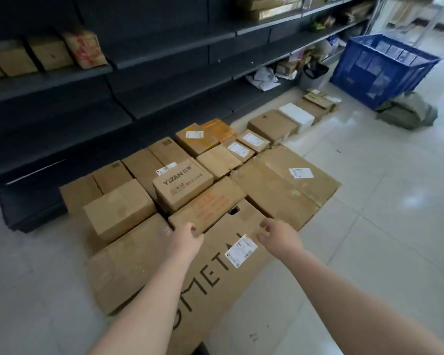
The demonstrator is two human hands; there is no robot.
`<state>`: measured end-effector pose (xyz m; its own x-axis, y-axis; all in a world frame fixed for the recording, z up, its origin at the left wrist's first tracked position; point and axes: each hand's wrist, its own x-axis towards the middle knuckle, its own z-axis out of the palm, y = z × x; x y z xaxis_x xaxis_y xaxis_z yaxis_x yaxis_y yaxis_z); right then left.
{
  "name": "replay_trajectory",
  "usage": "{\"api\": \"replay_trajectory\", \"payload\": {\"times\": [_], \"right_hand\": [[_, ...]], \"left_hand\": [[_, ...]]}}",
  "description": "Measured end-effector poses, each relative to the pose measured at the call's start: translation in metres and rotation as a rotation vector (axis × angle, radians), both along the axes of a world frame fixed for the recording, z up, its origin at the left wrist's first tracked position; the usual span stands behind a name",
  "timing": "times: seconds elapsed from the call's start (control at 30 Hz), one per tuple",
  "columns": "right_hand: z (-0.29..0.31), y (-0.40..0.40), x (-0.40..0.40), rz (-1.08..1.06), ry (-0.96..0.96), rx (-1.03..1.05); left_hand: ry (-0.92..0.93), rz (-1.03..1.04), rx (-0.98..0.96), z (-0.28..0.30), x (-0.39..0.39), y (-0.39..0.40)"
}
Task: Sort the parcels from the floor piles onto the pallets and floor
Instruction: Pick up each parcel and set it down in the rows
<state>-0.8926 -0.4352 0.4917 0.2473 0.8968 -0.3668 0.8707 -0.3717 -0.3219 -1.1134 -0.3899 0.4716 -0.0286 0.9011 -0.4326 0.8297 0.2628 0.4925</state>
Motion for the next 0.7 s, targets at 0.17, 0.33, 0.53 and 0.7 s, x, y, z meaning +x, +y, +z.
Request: {"api": "replay_trajectory", "payload": {"times": [0.17, 0.33, 0.53, 0.7], "right_hand": [[0.029, -0.049, 0.087, -0.038, -0.054, 0.036], [0.047, -0.086, 0.177, -0.082, -0.110, 0.019], [0.076, -0.078, 0.271, -0.029, -0.281, 0.043], [0.084, -0.028, 0.342, -0.018, -0.391, 0.062]], "left_hand": [[0.046, -0.195, 0.046, 0.025, 0.109, -0.026], [0.031, -0.322, 0.079, 0.040, 0.217, -0.051], [0.199, -0.566, 0.168, 0.066, 0.325, -0.034], [0.329, -0.667, 0.305, 0.080, 0.400, 0.026]]}}
